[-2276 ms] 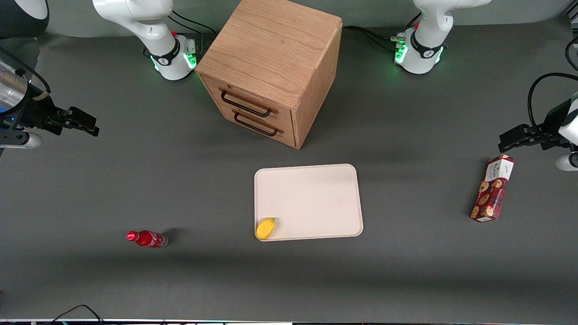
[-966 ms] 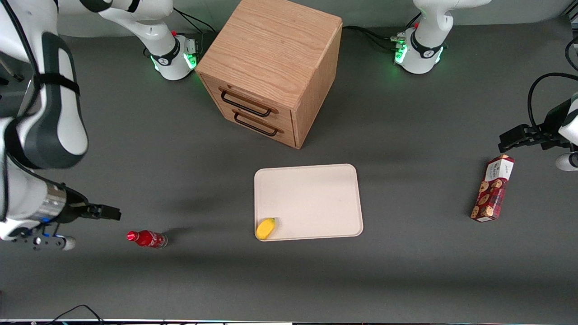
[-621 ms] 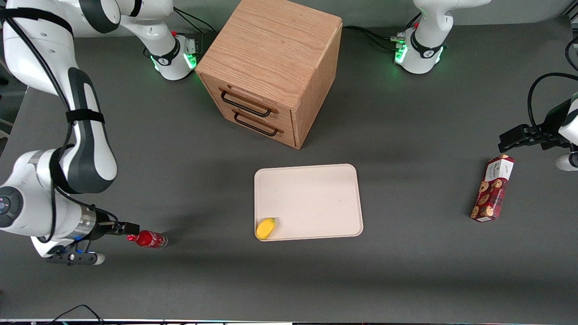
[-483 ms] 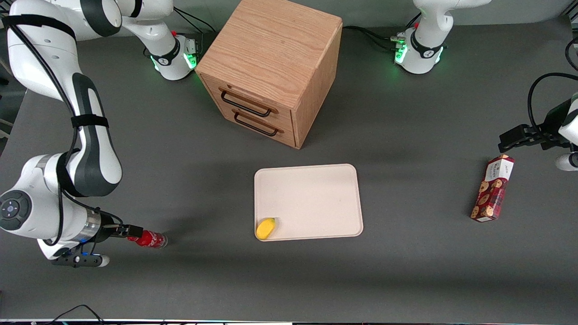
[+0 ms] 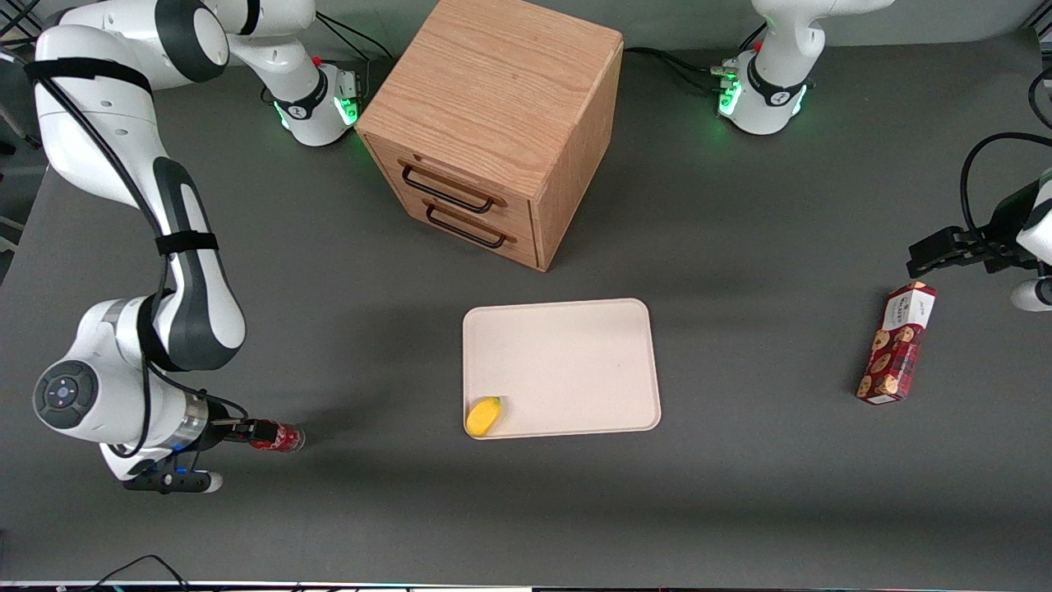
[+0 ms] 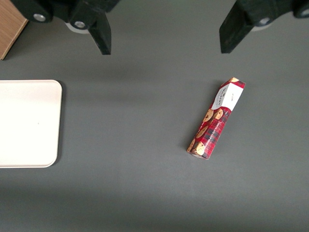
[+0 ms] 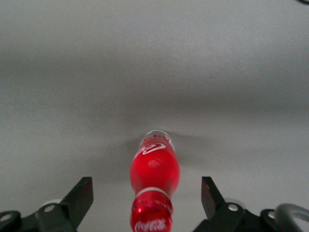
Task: Place coke bottle on tray
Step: 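Close the right gripper around the red bottle's body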
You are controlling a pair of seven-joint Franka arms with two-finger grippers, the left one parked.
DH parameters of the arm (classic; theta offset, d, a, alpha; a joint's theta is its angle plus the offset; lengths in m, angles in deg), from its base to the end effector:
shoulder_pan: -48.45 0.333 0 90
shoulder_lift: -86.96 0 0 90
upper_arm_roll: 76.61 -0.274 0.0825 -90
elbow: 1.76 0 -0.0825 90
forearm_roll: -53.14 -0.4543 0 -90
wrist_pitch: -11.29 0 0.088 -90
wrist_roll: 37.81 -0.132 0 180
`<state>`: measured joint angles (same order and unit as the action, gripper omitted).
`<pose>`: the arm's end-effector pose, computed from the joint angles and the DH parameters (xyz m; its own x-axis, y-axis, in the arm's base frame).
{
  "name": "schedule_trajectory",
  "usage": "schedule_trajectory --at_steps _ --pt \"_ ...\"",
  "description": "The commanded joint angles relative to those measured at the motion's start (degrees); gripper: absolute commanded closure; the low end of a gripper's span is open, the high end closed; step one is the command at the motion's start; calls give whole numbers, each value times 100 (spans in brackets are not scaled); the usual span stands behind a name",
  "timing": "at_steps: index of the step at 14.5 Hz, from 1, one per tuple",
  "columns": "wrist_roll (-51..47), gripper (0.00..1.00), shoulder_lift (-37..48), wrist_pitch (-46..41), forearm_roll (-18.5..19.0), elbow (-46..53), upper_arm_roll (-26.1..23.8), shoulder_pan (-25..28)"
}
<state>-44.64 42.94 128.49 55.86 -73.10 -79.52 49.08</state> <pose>0.7870 0.0376 0.2241 0.9981 -0.0511 0.0337 -0.0513 -0.9987 0.0036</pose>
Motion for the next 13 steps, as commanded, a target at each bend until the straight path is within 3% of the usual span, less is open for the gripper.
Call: schedule_trajectory --at_steps 1,3,7,8,11,13 --pt "94 21 25 109 106 -91 -26 -1" --pt "94 48 25 109 106 -99 -26 7" --pt "85 86 25 101 115 -108 -34 25" --pt "67 100 25 101 115 -126 -26 34" --pt "15 100 182 31 255 -117 -25 51" --pt "6 100 551 -502 299 -100 -25 60"
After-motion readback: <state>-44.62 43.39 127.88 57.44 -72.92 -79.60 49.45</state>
